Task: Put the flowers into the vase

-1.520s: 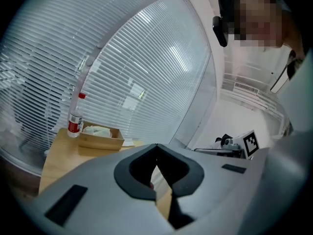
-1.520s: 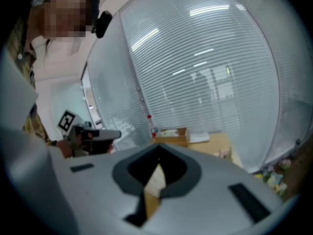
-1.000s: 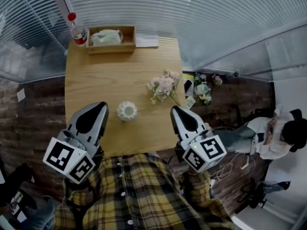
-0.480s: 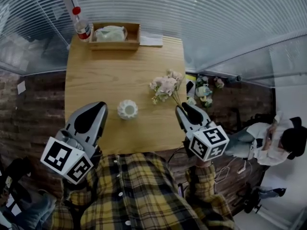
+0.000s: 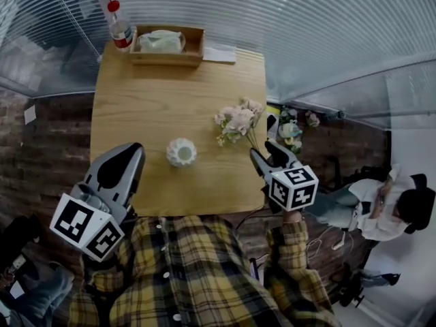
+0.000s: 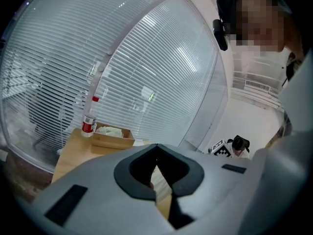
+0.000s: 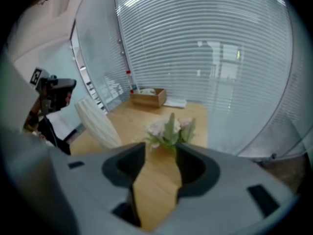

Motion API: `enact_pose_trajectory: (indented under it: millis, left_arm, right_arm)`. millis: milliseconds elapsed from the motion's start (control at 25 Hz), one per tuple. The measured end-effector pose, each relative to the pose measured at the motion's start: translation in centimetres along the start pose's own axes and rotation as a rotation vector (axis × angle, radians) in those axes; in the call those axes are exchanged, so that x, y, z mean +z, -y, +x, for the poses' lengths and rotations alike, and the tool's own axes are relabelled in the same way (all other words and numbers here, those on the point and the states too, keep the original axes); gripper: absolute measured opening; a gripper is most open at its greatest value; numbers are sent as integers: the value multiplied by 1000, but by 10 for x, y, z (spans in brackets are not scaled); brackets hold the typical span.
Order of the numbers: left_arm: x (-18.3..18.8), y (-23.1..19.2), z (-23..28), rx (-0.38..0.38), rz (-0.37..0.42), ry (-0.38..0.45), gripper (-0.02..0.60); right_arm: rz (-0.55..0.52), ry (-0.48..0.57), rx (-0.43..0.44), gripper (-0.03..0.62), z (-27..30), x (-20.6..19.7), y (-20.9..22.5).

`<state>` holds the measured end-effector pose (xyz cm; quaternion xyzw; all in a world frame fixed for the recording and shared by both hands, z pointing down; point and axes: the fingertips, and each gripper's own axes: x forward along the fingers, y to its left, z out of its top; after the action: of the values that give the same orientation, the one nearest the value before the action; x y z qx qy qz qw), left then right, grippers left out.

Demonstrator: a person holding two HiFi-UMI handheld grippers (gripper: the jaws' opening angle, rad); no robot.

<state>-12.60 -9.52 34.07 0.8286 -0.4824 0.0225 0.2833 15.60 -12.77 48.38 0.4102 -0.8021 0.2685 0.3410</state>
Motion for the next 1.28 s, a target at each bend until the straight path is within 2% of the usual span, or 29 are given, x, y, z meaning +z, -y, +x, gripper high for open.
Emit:
enact_pose_trajectory:
  millis: [720, 1080, 1280]
  left_arm:
    - [-27, -5, -5, 42, -18, -61, 11]
    - [-35, -13, -12, 79, -35, -66, 11]
    - [-35, -15, -16, 93, -41, -59, 11]
  right_arm:
    - [3, -204, -7, 190, 61, -55, 46]
    - [17, -259, 16, 190, 86, -66, 55]
    - [-19, -288, 32, 189, 95, -64, 53]
